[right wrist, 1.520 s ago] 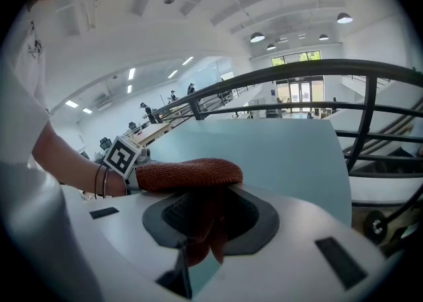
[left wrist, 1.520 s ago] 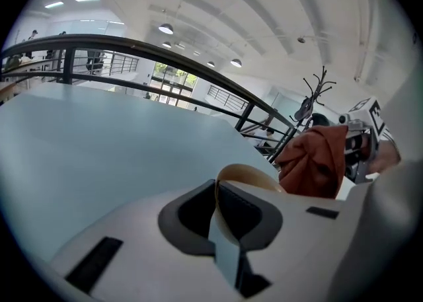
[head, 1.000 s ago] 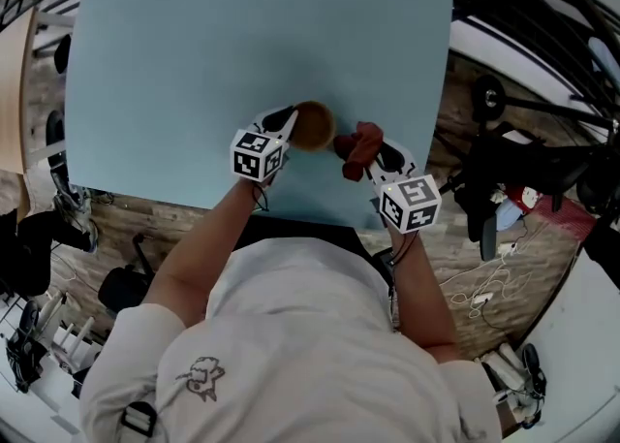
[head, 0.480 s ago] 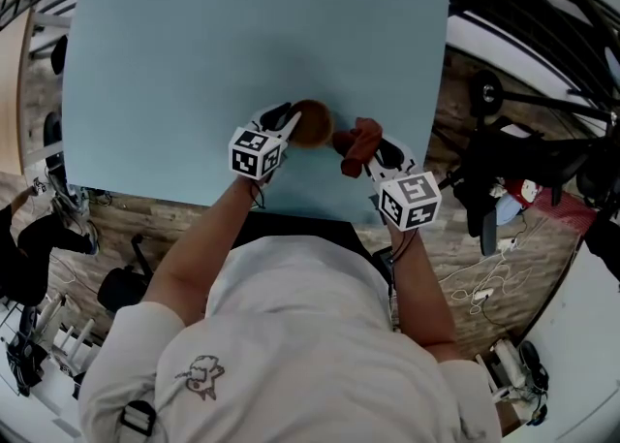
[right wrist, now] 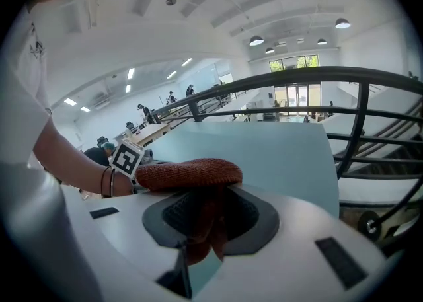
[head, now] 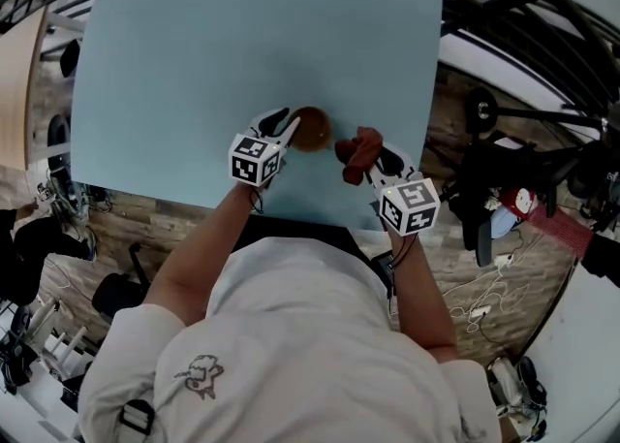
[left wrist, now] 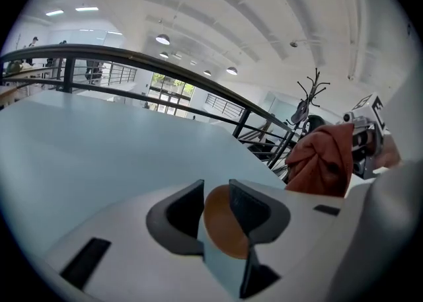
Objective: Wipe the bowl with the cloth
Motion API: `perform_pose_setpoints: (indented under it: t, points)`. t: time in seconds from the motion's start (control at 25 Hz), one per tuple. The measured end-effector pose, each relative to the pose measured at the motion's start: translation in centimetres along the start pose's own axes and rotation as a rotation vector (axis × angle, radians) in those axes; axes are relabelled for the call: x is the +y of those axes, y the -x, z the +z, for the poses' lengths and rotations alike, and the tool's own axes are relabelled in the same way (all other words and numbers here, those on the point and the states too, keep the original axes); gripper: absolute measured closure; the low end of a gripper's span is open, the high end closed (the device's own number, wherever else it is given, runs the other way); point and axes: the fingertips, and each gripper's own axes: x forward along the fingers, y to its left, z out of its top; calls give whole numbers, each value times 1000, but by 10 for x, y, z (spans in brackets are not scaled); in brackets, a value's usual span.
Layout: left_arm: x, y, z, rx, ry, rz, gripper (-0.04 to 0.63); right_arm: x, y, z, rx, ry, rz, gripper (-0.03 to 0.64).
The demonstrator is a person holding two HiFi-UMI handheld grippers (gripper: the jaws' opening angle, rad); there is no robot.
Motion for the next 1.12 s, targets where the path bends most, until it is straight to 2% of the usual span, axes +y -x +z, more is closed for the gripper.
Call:
perform_pose_setpoints:
  t: [0.24, 0.48, 0.68, 1.12]
  points:
    - [-16, 34, 32, -69, -41, 45, 502, 9, 19, 17, -52, 42, 11, 525]
    - [-37, 75, 86, -170, -123, 67, 565, 16, 34, 48, -122, 102, 21, 525]
    - [-60, 112, 118, -244, -160, 72, 581, 25, 52, 69, -174, 151, 40, 525]
    - [-80, 174, 144, -304, -211, 104, 582, 42, 69, 94, -231, 202, 67, 525]
